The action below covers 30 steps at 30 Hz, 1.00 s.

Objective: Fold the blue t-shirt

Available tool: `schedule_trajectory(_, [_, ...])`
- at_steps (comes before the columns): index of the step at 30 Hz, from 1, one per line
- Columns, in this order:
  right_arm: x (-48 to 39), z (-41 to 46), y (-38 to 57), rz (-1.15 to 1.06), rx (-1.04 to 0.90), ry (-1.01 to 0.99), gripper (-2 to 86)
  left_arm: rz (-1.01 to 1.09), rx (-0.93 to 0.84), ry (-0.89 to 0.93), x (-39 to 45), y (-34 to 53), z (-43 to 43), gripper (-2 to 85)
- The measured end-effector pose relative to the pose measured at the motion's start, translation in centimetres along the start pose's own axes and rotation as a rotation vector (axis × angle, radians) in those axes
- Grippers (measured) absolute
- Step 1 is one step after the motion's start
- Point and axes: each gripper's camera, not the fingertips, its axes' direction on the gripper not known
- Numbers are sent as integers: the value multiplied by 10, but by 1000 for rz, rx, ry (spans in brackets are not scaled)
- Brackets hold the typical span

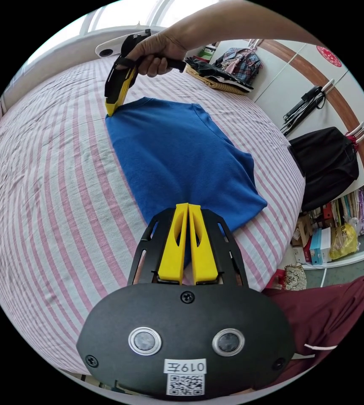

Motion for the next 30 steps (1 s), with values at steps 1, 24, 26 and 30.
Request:
schedule_trajectory(1, [-4,4,6,-1,3,23,-5,-1,1,-3,2,-1,-2,5])
schedule_trajectory(24, [-244,171,459,546,575,443,-7,29,-171,-183,68,-25,-114,7])
schedule_trajectory(26, [-239,188,477,572,615,390,-7,56,-163,-185,76,-28,-109,7])
schedule_trajectory(30, [-231,210,481,542,620,383,-7,55,-173,-178,79,-33,-92,6])
